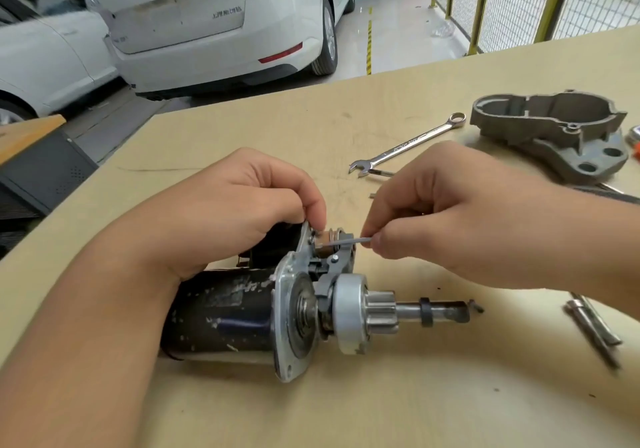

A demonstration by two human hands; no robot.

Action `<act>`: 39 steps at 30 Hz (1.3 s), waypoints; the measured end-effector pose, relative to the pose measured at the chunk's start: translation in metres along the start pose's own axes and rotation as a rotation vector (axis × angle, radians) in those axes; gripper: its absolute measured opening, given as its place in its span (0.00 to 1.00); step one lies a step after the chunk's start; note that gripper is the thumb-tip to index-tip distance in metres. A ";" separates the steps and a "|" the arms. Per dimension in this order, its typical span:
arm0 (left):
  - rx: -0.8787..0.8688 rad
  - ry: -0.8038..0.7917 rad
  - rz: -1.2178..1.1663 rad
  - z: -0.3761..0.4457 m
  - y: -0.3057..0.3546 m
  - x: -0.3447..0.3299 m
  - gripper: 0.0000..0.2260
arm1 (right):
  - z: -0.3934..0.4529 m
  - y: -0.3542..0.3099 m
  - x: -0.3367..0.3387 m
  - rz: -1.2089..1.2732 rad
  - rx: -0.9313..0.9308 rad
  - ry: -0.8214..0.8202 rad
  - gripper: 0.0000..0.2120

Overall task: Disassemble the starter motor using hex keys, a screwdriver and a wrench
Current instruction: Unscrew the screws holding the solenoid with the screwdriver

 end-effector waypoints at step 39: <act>-0.048 -0.008 0.032 0.003 0.003 -0.003 0.12 | 0.001 -0.005 0.003 -0.198 0.247 -0.029 0.06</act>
Point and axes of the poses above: each hand's wrist, its own z-axis towards the middle knuckle, its own x-axis out of the back of the hand, y = z × x, the point moved 3 cm from there along z, towards the middle knuckle, and after that the axes turned 6 degrees about x, right-handed, at the moved point
